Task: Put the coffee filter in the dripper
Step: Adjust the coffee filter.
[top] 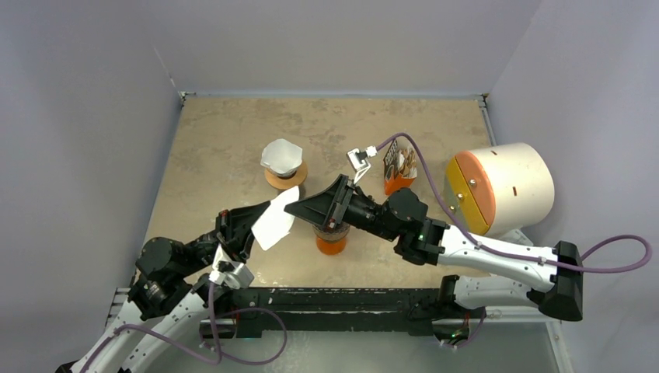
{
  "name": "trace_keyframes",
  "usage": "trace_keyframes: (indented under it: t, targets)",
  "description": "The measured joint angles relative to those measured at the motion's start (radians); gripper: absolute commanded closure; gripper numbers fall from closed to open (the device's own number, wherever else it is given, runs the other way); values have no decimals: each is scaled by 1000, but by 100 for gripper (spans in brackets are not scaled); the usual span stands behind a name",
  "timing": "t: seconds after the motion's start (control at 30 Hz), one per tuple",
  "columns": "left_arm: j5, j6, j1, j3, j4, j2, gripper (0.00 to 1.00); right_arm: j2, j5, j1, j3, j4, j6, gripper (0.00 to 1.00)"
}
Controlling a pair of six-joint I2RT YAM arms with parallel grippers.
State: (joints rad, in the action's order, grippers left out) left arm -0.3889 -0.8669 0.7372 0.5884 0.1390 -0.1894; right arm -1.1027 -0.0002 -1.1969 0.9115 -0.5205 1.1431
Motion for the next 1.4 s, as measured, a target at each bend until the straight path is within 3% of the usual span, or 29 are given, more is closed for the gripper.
trace_keyframes:
  t: [0.27, 0.57, 0.8, 1.1, 1.13, 1.2, 1.4]
  targets:
    - [20, 61, 0, -21, -35, 17, 100, -16, -26, 0, -48, -121, 23, 77]
    - [11, 144, 0, -31, -79, 21, 100, -55, -48, 0, -54, -216, 43, 75]
    - [-11, 224, 0, -43, -135, 21, 100, -96, -73, 0, -56, -328, 43, 88]
    - [-60, 352, 0, -71, -192, 18, 100, -171, -99, 0, -56, -462, 42, 81]
    - [-65, 364, 0, -76, -203, 18, 100, -181, -100, 0, -56, -481, 42, 83]
    - [-79, 404, 0, -86, -226, 14, 100, -197, -104, 0, -56, -507, 41, 99]
    - [-98, 521, 0, -107, -305, -2, 100, -240, -124, 1, -55, -558, 24, 100]
